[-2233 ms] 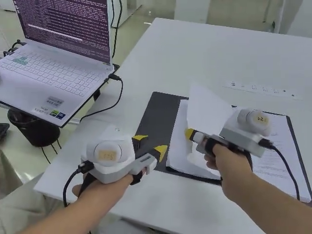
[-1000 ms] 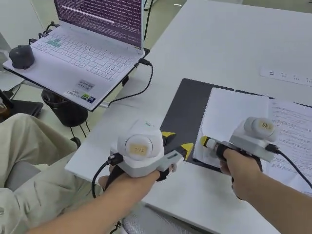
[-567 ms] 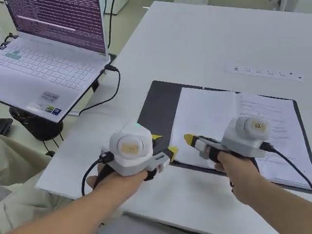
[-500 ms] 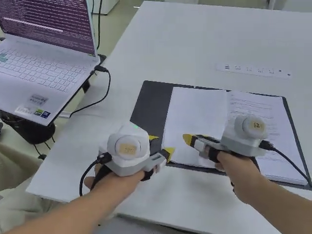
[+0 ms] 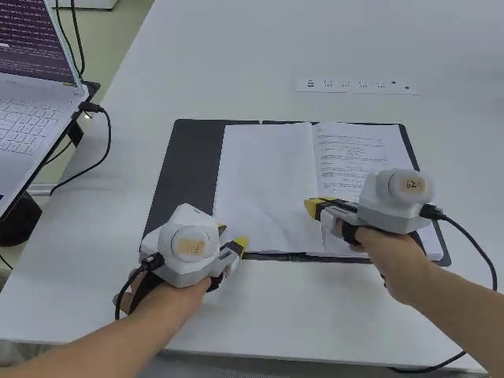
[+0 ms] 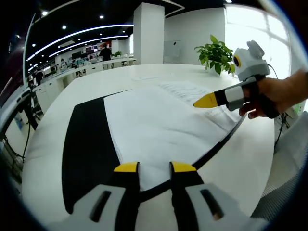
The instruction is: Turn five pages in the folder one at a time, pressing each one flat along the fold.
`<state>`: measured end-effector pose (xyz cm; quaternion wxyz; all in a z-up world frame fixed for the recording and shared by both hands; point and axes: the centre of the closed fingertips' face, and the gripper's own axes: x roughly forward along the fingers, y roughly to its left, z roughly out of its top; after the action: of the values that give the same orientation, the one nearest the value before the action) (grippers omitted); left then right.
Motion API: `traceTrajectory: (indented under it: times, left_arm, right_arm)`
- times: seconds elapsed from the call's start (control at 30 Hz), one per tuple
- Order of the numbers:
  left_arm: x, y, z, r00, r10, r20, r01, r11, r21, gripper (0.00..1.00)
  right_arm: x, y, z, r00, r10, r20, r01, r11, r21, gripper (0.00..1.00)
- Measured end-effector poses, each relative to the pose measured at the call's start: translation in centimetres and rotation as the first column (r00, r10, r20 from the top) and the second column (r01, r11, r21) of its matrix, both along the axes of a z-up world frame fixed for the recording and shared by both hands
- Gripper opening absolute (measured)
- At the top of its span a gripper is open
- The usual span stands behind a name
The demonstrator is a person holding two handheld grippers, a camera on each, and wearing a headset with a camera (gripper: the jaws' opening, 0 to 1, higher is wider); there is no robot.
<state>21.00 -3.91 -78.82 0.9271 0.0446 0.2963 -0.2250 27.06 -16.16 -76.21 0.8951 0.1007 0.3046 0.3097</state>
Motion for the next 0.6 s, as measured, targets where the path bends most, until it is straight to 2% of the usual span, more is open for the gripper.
traceTrajectory:
  times: [0.13,0.2,0.27,0.37,0.6]
  left_arm:
    - [-0.2,0.0,-0.1,1.0,0.008,0.024,-0.008,1.0,-0.004,0.24]
    - [-0.2,0.0,-0.1,0.999,0.005,0.038,-0.005,1.0,0.01,0.24]
    - [-0.1,0.1,-0.1,0.999,0.016,0.037,-0.016,1.0,-0.002,0.24]
    - [-0.1,0.1,-0.1,0.999,0.017,0.039,-0.017,1.0,-0.003,0.24]
    - [0.0,0.2,-0.3,0.999,0.02,0.049,-0.02,1.0,-0.01,0.24]
  right_arm:
    - [1.0,0.1,0.5,1.0,-0.009,0.012,0.009,1.0,0.017,0.0]
    - [1.7,0.3,0.6,1.0,-0.006,0.026,0.005,1.0,0.016,0.0]
    - [2.5,0.4,0.7,0.999,-0.003,0.039,0.002,1.0,0.013,0.0]
    - [3.7,0.6,0.6,1.0,-0.008,0.03,0.007,1.0,0.027,0.0]
    - [6.3,0.6,0.0,0.999,-0.023,0.044,0.022,1.0,0.02,0.0]
